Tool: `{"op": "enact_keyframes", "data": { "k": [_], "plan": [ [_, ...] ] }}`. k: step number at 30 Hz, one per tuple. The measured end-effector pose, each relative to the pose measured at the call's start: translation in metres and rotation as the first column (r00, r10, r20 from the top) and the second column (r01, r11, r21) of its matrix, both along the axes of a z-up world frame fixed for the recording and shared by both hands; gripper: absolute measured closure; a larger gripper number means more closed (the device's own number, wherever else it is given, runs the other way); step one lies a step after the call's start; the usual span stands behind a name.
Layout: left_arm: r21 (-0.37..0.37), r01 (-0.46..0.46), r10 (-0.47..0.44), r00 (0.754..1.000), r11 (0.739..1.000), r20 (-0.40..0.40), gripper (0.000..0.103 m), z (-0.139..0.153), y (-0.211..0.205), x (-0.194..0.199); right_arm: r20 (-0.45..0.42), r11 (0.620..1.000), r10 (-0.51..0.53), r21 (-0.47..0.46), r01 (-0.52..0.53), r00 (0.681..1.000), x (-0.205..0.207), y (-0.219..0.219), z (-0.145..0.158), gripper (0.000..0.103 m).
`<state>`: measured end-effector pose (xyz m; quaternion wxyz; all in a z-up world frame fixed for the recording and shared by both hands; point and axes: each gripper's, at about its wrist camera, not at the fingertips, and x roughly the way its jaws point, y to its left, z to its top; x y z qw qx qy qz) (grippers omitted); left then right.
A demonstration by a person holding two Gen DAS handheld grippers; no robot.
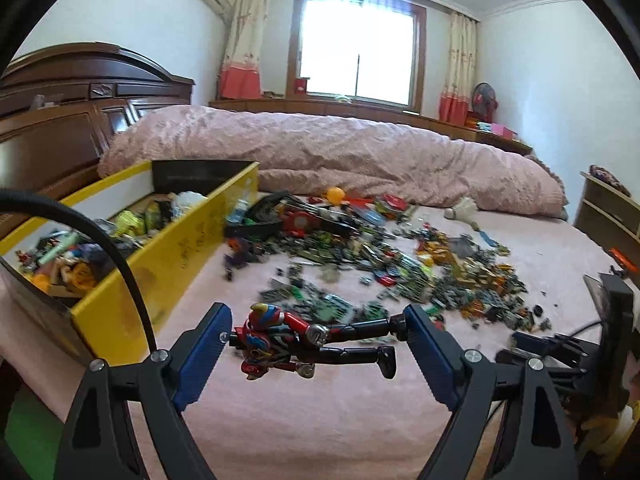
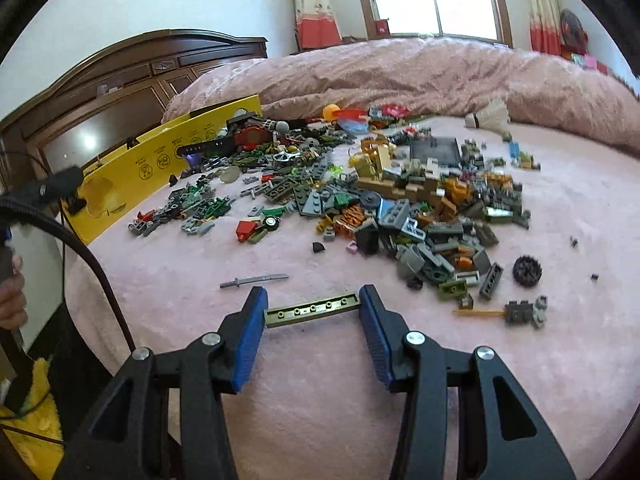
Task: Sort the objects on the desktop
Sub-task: 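Carry the robot figure and green plate over the yellow box with both tools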
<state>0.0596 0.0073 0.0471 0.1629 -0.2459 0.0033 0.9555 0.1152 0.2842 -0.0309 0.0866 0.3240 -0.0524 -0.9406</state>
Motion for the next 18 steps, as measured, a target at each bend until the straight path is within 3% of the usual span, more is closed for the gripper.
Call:
{"op": "enact_keyframes", "data": {
  "k": [9,18],
  "plan": [
    [-0.003,-0.125,0.125,0.992,0.992,-0.009,0.014,0.021,-0.027,-0.018,-0.024,0.998,0.022,0.065,-0.021,0.999,0.005,-0.013,0.000,0.055],
    [0.035,-0.205,0.205,0.979,0.978,0.002,0.014,0.037,-0.061,-0.045,-0.013,0.999,-0.017,0.033,0.018,1.000,0.008,-0.024,0.003,0.055]
  ]
}}
